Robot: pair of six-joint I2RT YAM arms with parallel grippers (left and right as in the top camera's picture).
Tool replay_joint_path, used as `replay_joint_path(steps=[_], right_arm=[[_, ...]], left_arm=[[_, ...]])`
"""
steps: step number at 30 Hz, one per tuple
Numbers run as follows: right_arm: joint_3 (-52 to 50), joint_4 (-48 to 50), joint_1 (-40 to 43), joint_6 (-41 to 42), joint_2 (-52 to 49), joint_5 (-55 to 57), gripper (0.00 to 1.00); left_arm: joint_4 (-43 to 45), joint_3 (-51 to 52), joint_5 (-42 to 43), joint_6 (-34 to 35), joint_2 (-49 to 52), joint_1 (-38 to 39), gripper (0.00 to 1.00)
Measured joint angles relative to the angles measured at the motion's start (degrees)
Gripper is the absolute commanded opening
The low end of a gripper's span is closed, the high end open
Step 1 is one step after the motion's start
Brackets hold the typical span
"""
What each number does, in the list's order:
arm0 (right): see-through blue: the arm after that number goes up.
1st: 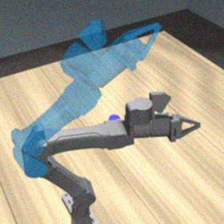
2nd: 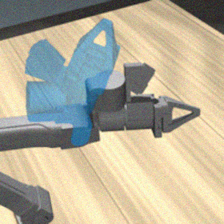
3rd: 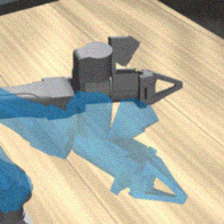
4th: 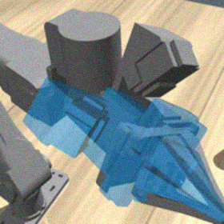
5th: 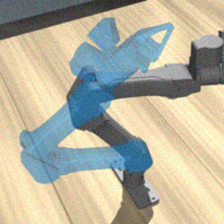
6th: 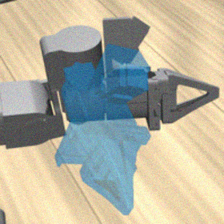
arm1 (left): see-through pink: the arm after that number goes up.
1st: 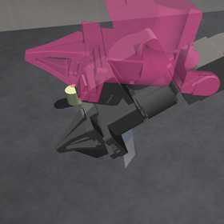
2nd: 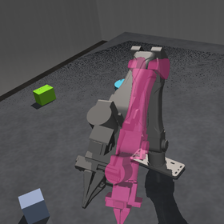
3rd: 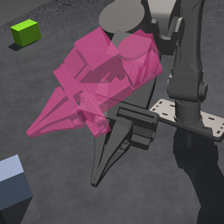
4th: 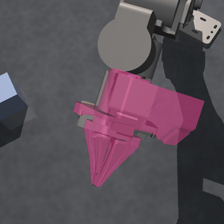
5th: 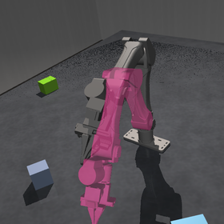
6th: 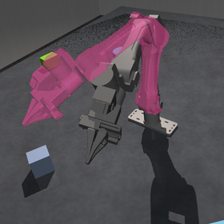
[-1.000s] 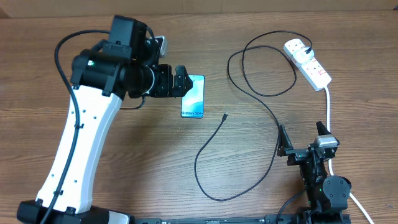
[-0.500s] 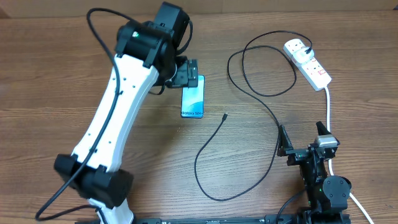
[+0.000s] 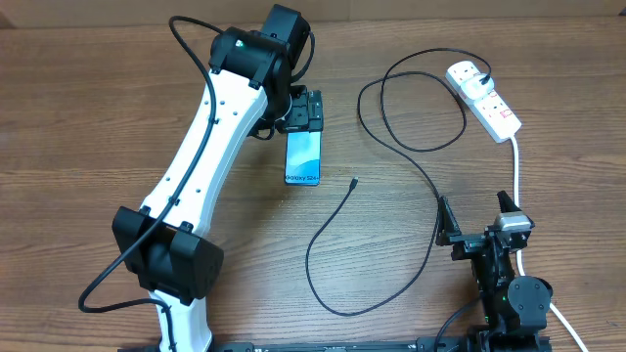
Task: Plug charger to phone and switch on socket
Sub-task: 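Move the left gripper forward over the phone, then lower the open left gripper down around the phone's sides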
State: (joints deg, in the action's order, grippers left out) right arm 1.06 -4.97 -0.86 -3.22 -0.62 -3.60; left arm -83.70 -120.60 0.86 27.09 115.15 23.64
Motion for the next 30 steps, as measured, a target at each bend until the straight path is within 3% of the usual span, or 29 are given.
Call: replay_joint_path(steps=[30], right_arm=[[0.0, 0.02, 0.02, 0.0, -0.02, 0.02, 1.0]], left_arm=[[5.38, -0.02, -0.48, -0.2, 2.56, 1.05, 1.0]])
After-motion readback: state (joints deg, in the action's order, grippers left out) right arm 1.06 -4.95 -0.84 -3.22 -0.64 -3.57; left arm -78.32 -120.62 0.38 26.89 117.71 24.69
